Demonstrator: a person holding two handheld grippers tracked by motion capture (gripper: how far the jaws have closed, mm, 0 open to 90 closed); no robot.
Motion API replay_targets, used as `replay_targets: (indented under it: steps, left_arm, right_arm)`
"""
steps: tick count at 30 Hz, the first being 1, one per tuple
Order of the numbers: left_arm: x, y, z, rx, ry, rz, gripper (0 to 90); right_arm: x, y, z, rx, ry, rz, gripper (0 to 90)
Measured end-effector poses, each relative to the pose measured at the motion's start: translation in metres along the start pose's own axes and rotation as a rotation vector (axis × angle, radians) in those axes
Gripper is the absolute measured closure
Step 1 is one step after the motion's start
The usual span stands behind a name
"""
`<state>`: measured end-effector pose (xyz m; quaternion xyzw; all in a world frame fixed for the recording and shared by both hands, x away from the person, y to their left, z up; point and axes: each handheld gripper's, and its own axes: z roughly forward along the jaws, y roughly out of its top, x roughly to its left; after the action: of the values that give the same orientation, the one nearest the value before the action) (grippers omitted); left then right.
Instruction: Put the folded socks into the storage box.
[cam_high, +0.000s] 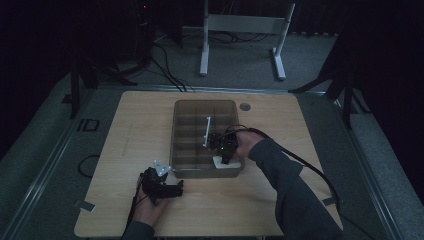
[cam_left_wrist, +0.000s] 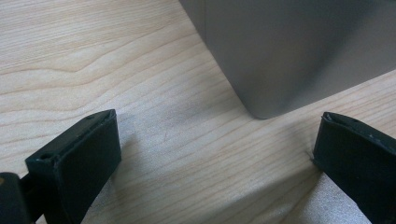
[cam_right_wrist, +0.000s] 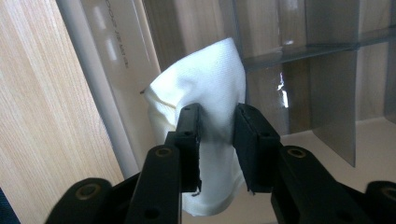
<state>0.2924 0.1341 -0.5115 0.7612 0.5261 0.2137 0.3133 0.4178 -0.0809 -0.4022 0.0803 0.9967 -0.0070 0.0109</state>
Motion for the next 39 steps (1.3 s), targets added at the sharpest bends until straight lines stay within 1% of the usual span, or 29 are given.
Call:
replay_targets:
  steps: [8,15,17,19,27,39]
  left_arm:
    - [0.000,0.000,0.000,0.001,0.000,0.000,1.0]
    - [0.000,0.000,0.000,0.001,0.000,0.000,1.0]
    - [0.000,0.000,0.000,0.001,0.000,0.000,1.0]
    - [0.000,0.000,0.000,0.001,0.001,0.001,1.0]
    - [-0.001,0.001,0.000,0.005,-0.002,0.006,1.0]
    - [-0.001,0.001,0.000,0.005,-0.004,0.007,1.0]
  right_arm:
    - [0.001,0.002,0.004,0.019,-0.003,-0.004,76.6]
    - [0.001,0.003,0.007,0.034,-0.008,-0.009,78.6]
    - [0.001,0.003,0.011,0.053,-0.011,-0.014,80.1]
    - [0.001,0.004,0.014,0.058,-0.013,-0.020,80.4]
    - [0.001,0.005,0.018,0.070,-0.013,-0.010,80.8]
    - [0.001,0.007,0.033,0.089,-0.001,0.008,81.4]
